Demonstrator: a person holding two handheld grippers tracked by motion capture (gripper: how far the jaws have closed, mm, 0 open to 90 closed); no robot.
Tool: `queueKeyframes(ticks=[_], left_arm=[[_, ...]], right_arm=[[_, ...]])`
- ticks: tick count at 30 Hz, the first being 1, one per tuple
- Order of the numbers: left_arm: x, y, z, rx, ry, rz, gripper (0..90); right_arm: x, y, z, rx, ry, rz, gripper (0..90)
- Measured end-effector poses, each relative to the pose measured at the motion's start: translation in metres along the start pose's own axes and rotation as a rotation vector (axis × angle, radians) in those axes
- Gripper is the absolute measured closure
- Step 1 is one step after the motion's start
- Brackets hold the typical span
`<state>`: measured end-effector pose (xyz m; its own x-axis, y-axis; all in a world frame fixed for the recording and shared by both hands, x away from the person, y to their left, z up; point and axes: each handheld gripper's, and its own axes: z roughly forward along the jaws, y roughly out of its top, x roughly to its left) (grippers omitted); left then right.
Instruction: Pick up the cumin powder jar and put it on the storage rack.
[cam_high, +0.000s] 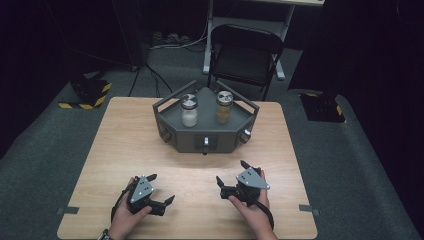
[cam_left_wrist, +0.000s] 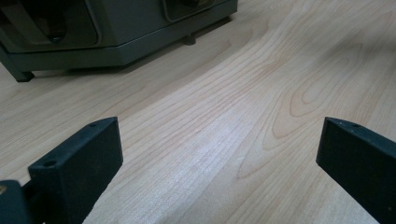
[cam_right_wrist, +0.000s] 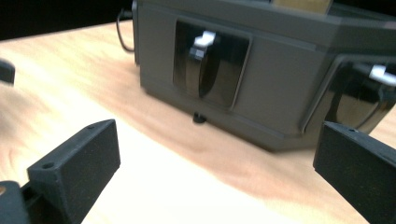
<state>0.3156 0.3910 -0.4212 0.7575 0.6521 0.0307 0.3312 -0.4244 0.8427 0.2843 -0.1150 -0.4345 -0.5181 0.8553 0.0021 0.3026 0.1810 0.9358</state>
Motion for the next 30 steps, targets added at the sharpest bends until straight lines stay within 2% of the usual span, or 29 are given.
queueKeyframes(ticks=[4, 6, 13, 23, 30], left_arm=[[-0.002, 0.002, 0.001, 0.009, 0.001, 0.013, 0.8], [-0.002, 0.002, 0.001, 0.008, 0.004, 0.013, 0.8], [-0.004, 0.003, 0.002, 0.015, 0.007, 0.020, 0.8], [-0.007, 0.004, 0.002, 0.021, 0.016, 0.039, 0.8], [-0.011, 0.006, 0.003, 0.034, 0.025, 0.059, 0.8]], right_arm=[[-0.001, -0.008, -0.002, 0.022, 0.005, 0.001, 0.4], [-0.003, -0.016, -0.002, 0.043, 0.007, 0.020, 0.4], [-0.003, -0.026, -0.005, 0.069, 0.000, 0.026, 0.4], [-0.008, -0.022, -0.003, 0.130, 0.025, 0.012, 0.5], [-0.009, -0.017, -0.005, 0.179, 0.010, 0.016, 0.5]])
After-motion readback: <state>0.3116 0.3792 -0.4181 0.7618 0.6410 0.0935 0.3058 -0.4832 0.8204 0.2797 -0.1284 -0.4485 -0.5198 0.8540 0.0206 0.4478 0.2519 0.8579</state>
